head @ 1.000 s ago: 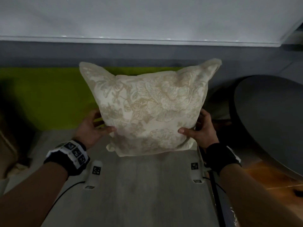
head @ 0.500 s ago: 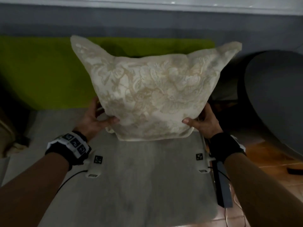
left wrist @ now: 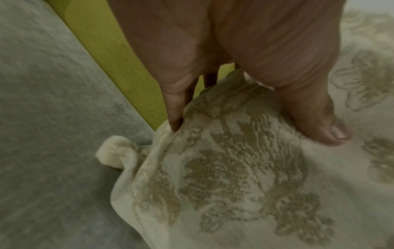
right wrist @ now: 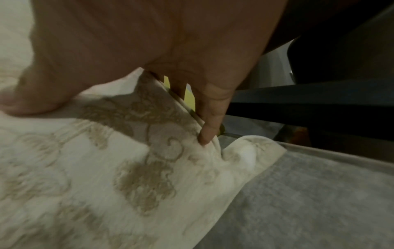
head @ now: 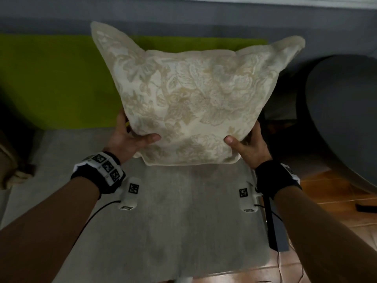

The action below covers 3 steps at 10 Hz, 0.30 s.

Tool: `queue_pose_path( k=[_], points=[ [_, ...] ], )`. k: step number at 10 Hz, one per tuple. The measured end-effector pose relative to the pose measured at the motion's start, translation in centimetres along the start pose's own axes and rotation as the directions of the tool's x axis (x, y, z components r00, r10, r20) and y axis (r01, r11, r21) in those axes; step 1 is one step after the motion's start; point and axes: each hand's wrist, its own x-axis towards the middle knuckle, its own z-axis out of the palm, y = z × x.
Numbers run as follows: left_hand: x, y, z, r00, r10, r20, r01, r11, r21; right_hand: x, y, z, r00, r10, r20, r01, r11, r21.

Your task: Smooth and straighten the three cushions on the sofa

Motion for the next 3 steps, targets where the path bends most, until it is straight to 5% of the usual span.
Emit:
queue_pose_path(
  k=[2,3],
  points=[
    [-1.6,0.6,-3.0,0.982,-0.164,0.096,0.131,0.952,0.277,-0.9,-2.2,-0.9,0.992,0.116,0.042,-0.11,0.987,-0.121],
    [-4.1,1.2,-5.7,0.975,-0.221,0.007,0.214,0.951,0.223,-4.7,-4.0,-1.6,1.0,0.029,0.003,-0.028,0.978,-0.205]
  ],
)
